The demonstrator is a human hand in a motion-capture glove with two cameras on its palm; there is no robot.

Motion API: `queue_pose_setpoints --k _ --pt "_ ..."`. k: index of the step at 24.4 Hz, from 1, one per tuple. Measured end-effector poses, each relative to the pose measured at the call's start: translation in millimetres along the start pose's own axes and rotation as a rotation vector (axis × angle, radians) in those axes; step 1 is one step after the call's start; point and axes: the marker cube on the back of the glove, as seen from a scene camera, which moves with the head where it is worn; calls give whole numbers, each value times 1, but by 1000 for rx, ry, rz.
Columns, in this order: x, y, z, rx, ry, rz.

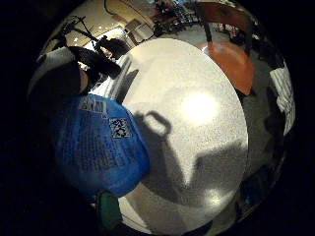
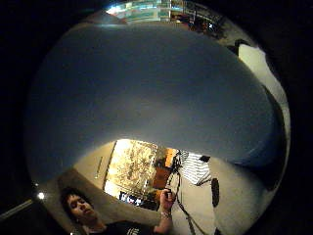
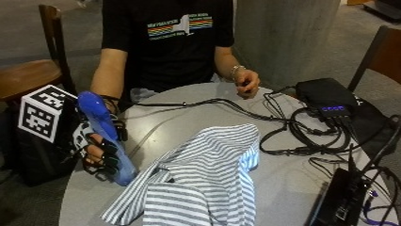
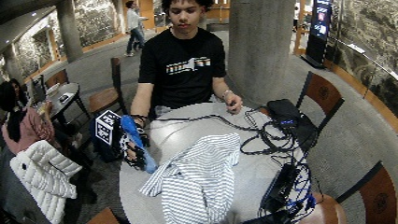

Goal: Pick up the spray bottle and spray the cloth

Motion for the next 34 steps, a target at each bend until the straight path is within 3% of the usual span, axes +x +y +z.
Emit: queue_pose_setpoints --k 12,19,34 --pt "-58 -10 -8 -266 228 -47" --pt "-82 -10 5 -474 417 51" --pt "-90 -10 9 -627 665 156"
